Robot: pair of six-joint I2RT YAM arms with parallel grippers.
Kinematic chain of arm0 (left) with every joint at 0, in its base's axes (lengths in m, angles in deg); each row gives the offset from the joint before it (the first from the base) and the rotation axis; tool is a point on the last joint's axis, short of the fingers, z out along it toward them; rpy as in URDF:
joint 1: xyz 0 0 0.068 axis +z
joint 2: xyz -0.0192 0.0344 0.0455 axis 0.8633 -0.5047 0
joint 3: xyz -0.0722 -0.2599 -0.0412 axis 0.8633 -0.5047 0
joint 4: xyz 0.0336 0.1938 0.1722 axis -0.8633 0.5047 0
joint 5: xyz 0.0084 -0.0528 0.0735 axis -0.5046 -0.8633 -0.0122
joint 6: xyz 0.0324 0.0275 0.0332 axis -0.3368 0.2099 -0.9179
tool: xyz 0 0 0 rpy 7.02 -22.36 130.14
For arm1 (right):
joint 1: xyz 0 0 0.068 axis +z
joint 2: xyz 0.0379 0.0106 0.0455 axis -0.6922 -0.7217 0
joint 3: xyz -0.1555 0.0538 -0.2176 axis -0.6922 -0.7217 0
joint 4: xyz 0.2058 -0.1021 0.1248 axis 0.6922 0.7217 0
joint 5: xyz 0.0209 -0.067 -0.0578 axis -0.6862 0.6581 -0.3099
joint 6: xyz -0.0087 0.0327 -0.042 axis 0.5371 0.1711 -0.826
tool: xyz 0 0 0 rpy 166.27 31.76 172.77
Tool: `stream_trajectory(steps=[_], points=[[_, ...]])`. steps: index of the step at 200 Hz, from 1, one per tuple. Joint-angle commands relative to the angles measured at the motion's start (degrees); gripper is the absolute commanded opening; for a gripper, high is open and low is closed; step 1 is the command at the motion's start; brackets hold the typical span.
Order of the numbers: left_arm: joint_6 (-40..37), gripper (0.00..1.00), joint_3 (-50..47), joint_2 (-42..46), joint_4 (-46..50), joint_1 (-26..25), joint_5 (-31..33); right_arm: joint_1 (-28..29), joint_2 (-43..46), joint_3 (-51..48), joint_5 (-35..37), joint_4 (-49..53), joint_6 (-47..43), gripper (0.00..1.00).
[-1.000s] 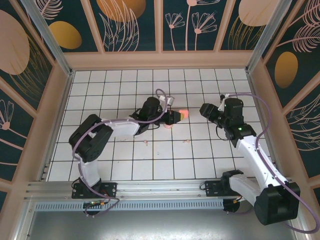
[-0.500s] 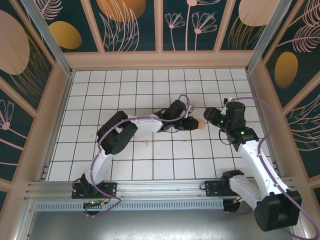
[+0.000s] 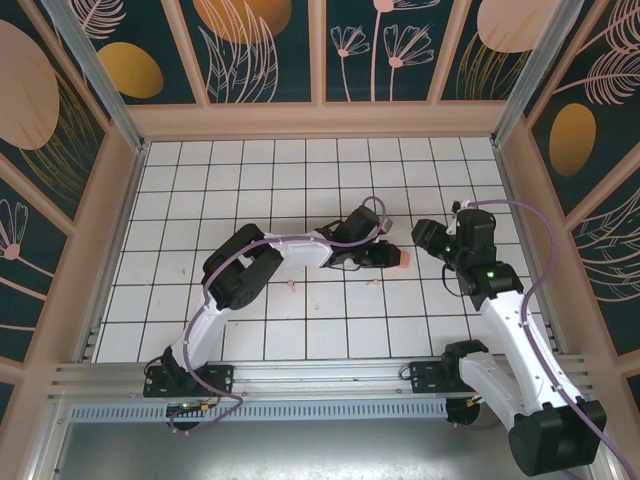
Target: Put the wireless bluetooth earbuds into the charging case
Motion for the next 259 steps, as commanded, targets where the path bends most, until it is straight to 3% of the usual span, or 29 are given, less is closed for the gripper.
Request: stream_trajectory(steps=[1,43,70,124,169,259], points=[[-1.4,0.38,1.4,0.6,4.3,0.2,2.5,-0.6,1.3,-0.2,1.8,1.7,-1.1,0.55],[-6.2,0.50,3.0,4.3,10.8,0.2,6.8,-0.5,1.7,0.4,1.0,1.9,-1.0,0.55],[-10.3,0.53,3.5,9.0,16.8,0.4,13.2,-0.6,1.8,0.4,0.6,1.9,-1.1,0.56],[-17.4,0.54,3.3,15.0,31.6,3.7,24.9,-0.5,1.3,0.4,-0.7,1.6,-1.4,0.56],[-20.9,0.56,4.0,14.5,39.3,6.2,31.0,-0.5,1.0,0.5,-1.2,1.5,-1.4,0.56],[-22.6,0.60,8.7,6.5,41.4,6.3,29.9,-0.6,1.2,0.4,-2.1,1.5,-0.8,0.56]])
